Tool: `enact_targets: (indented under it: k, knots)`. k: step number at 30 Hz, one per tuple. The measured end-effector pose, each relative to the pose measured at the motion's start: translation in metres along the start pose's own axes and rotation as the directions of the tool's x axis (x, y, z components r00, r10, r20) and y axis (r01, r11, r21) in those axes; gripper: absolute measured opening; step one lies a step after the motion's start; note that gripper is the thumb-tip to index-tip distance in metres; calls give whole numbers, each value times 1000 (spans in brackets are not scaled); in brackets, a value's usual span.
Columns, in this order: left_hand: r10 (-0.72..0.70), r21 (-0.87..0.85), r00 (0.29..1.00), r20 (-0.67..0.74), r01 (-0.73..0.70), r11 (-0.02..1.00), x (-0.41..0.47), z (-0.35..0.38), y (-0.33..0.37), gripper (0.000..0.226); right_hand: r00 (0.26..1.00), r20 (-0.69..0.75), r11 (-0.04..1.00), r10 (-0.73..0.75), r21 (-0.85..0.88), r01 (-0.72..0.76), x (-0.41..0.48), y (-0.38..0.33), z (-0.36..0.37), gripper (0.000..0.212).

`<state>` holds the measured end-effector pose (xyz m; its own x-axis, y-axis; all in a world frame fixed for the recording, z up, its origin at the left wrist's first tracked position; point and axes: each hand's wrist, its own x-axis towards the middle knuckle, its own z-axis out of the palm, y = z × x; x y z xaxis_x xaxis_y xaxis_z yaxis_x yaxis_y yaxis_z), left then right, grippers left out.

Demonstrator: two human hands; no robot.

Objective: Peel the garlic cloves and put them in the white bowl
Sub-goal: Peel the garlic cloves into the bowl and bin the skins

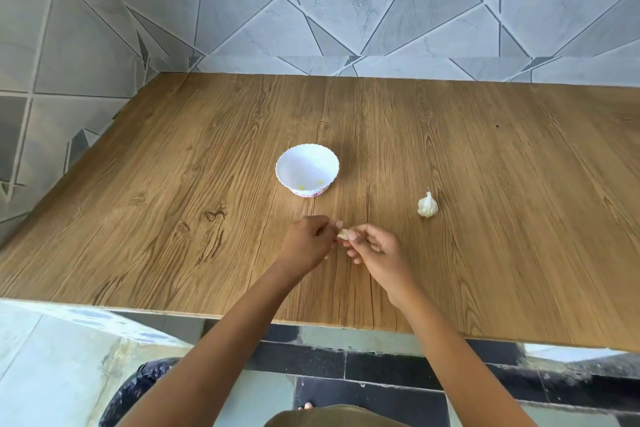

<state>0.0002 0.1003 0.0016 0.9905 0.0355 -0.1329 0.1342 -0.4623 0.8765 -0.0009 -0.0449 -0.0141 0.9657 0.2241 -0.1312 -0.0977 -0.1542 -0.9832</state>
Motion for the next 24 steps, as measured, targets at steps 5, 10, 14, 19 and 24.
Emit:
enact_targets:
  k: [5,10,14,19,24]
  knots:
    - [-85,-208,996,34,90,974,0,-2,3,22,997,-77,995,-17,101,25,1,1,-4,11]
    - [-163,-420,977,141,208,884,-1,-4,4,11,997,-72,998,-18,59,22,3,2,-8,14]
    - [-193,-482,966,169,252,839,-2,-5,3,10,980,-144,976,-134,-190,105,6,6,-7,11]
    - [-209,-465,969,130,246,850,-2,-7,-1,11,931,-179,853,-318,-483,198,8,14,-6,21]
    - [-192,-351,976,103,216,911,-2,-5,-1,11,965,-106,910,-240,-371,185,10,12,-6,14]
